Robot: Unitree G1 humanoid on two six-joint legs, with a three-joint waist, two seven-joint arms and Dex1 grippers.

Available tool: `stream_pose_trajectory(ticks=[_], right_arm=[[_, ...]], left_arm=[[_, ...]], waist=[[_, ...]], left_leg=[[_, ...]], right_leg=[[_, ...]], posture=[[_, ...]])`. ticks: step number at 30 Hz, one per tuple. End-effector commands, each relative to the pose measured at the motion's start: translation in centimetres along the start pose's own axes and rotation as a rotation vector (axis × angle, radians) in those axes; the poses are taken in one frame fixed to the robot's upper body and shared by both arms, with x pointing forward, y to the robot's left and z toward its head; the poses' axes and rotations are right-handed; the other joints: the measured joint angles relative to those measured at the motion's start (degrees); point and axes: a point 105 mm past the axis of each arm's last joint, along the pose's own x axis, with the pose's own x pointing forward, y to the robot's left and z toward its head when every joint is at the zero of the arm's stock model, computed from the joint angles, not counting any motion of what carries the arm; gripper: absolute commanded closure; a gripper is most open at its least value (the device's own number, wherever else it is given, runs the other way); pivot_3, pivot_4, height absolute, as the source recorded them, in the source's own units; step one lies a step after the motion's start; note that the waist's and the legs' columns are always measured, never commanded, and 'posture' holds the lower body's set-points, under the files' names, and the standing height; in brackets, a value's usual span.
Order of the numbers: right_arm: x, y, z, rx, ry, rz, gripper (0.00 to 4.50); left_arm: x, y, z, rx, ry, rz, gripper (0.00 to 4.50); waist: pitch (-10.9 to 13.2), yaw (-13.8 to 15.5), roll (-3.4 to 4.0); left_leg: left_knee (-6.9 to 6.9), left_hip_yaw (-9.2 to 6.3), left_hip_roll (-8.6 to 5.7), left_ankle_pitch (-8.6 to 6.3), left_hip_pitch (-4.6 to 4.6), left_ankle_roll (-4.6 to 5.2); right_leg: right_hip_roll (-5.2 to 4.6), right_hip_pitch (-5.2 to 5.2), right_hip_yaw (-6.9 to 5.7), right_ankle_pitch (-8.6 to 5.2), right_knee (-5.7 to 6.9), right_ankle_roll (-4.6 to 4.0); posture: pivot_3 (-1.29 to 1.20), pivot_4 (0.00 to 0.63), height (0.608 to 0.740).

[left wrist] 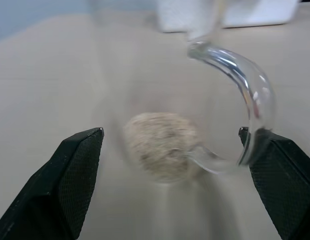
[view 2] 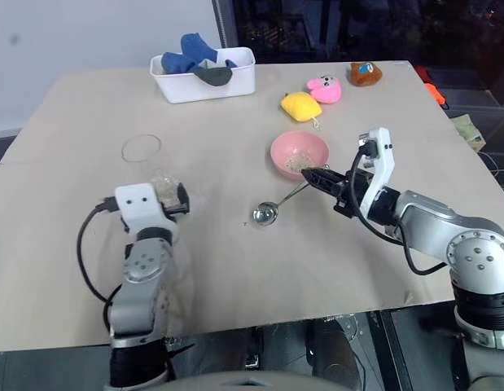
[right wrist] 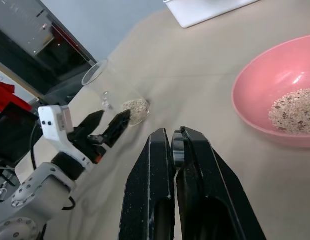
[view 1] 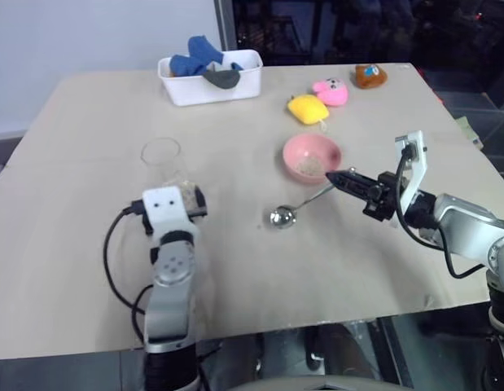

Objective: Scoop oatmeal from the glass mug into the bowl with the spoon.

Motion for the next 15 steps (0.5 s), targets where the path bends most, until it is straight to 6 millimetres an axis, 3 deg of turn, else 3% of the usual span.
stream_pose_trajectory(ticks=[1,15], right_arm=[[0.2,0.9,0.6,-0.015,-0.041,0.047,4.50],[1.6,1.3,0.1,0.006,-0.021,0.117,4.50]], left_arm=[[0.1,2.3,1.8,0.037,-0.068,0.050,0.02],[0.6,8.3,2.9,0.139,-0.079,0.132,0.02]], waist=[[0.0,0.0,0.00],[0.0,0.0,-0.01]], left_leg=[[0.00,-0.01,0.00,0.00,0.00,0.00],[0.01,0.02,0.00,0.00,0.00,-0.01]], right_leg=[[0.00,0.00,-0.01,0.00,0.00,0.00],[-0.02,0.00,0.00,0.01,0.00,-0.01]], posture=[[0.00,0.150,0.740],[0.00,0.150,0.740]])
